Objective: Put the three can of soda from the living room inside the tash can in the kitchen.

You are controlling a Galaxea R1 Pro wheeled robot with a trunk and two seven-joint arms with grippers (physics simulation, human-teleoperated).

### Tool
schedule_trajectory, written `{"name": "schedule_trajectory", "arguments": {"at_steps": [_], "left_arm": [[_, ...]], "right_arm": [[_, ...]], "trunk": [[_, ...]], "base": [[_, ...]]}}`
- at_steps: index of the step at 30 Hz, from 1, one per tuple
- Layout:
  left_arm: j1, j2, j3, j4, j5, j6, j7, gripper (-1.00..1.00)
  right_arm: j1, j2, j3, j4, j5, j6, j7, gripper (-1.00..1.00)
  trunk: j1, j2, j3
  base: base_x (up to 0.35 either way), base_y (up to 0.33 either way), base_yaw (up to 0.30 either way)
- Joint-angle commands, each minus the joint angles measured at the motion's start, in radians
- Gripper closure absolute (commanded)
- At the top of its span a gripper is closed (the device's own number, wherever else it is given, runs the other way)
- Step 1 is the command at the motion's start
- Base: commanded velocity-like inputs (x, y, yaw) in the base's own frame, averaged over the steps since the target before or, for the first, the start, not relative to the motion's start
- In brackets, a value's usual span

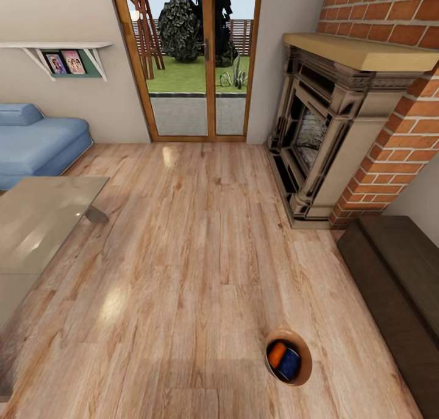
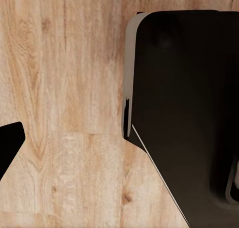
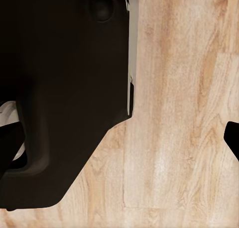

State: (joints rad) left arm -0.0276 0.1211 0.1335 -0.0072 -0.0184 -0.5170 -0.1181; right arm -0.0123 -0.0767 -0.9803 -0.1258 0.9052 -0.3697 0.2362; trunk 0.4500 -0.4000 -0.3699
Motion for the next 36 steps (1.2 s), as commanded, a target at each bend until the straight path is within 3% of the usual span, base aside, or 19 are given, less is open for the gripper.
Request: {"name": "schedule_trajectory", "arguments": {"at_steps": [1, 36], "left_arm": [[0.0, 0.0, 0.0, 0.0, 0.0, 0.0, 0.0, -1.0], [0.0, 0.0, 0.0, 0.0, 0.0, 0.0, 0.0, -1.0]], "right_arm": [[0.0, 0.0, 0.0, 0.0, 0.0, 0.0, 0.0, -1.0], [0.0, 0.0, 0.0, 0.0, 0.0, 0.0, 0.0, -1.0]], "trunk": [[0.0, 0.0, 0.0], [0.0, 0.0, 0.0]], "base": [[0.0, 0.0, 0.0], [0.0, 0.0, 0.0]]}}
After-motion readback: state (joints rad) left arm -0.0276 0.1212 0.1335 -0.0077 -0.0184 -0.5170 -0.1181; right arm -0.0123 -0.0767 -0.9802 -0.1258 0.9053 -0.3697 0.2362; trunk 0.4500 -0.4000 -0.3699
